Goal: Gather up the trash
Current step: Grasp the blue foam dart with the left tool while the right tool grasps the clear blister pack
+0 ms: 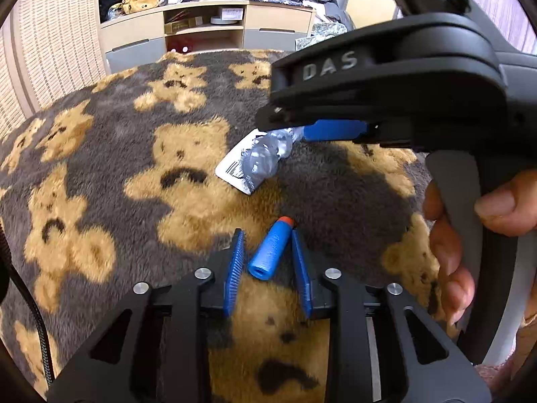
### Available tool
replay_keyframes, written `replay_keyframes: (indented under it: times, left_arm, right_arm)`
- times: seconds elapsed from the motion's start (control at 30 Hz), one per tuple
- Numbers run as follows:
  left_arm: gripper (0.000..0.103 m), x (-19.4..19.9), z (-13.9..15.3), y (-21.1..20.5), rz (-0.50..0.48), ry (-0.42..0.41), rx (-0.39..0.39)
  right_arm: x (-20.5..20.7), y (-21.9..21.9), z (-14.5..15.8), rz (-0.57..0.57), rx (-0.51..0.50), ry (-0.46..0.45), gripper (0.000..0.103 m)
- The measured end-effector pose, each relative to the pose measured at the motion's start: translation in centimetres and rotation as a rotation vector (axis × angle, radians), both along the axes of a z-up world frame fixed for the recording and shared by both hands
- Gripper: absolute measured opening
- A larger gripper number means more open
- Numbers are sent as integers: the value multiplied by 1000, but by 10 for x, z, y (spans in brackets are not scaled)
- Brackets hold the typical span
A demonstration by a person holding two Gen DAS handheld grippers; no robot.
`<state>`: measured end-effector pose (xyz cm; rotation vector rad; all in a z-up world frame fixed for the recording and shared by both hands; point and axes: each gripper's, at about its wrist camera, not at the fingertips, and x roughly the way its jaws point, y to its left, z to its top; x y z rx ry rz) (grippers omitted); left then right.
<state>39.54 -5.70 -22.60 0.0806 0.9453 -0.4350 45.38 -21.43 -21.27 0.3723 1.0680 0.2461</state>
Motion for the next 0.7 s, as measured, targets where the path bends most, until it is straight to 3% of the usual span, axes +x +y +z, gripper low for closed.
replay_keyframes:
  times: [0.13,0.27,0.3,0.43,0.7]
  left_arm:
    - [12,9,-1,-2,-4,-13,-2]
    - [11,16,-1,0,1,-14,-18]
    - [11,17,-1,1,1,-13,-19]
    - [11,18,3,1,9,-23,-11]
    - [11,6,32,-4,-2,-64,10]
  right_arm:
    - [7,2,-7,4,-10,3,51]
    - [11,4,-8,4,-19,-17,48]
    - [11,4,-7,4,-24,-25,41]
    - [14,2,1,0,-26,-56,32]
    - [4,-9,30,-14,-39,-104,25]
